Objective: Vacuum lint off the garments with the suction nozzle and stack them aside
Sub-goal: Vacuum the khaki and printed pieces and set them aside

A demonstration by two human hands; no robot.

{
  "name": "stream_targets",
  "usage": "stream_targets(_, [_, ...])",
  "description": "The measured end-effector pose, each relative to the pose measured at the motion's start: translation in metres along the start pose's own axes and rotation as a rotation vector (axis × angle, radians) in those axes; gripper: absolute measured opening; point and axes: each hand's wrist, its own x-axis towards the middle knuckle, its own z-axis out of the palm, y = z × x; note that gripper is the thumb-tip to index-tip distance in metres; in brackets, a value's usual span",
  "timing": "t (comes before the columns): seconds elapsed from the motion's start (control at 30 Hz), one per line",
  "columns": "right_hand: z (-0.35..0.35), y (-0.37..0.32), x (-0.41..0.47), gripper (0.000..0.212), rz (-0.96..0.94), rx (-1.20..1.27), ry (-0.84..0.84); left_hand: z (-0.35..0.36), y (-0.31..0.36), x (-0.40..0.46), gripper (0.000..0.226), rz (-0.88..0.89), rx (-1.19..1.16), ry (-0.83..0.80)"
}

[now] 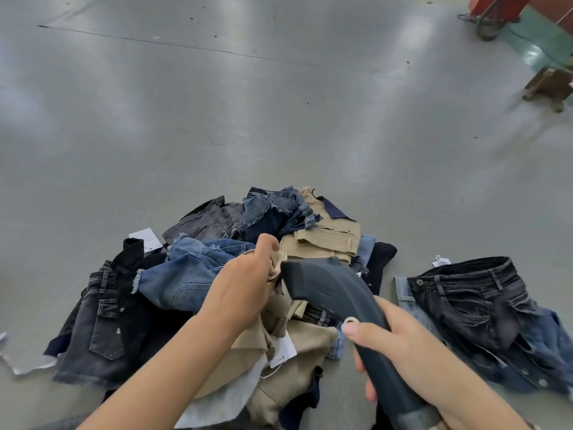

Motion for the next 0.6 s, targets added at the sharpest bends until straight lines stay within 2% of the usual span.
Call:
stream_targets(0.1, [0.004, 0.002, 0.008, 0.028, 0.017, 0.001, 0.038, 0.001, 0.000, 0.001, 0.048, 0.003, -0.011, -0.034])
stream_targets(0.17, [-0.001, 0.001, 0.013, 0.021, 0.004, 0.014, 0.142, -0.002, 0.002, 0.003, 0.036, -0.126, -0.210, -0.072])
stream_targets(0.23, [-0.008, 0.000, 0.013, 0.019, -0.027, 0.036, 0.235, -0.013, 0.004, 0.008, 0.018, -0.401, -0.632, -0.164])
stream_targets(0.27, [-0.012, 0.000, 0.011, 0.019, -0.044, 0.052, 0.263, -0.018, 0.003, 0.011, 0.010, -0.602, -0.915, -0.214])
stream_targets(0.33, [-0.018, 0.000, 0.007, 0.018, -0.068, 0.083, 0.287, -0.025, -0.002, 0.013, 0.015, -1.002, -1.424, -0.321])
stream_targets(0.4, [-0.020, -0.001, 0.002, 0.018, -0.085, 0.103, 0.272, -0.027, -0.005, 0.009, 0.011, -1.204, -1.673, -0.370])
stream_targets(0.43, [-0.020, -0.001, 0.000, 0.019, -0.089, 0.101, 0.256, -0.025, -0.005, 0.007, 0.010, -1.220, -1.707, -0.370])
stream_targets(0.5, [-0.014, -0.001, -0.003, 0.019, -0.080, 0.089, 0.200, -0.018, -0.003, 0.004, 0.016, -1.200, -1.611, -0.327])
stream_targets(0.6, [0.001, 0.003, -0.006, 0.027, -0.071, 0.067, 0.094, -0.008, 0.003, 0.003, 0.022, -1.161, -1.481, -0.145])
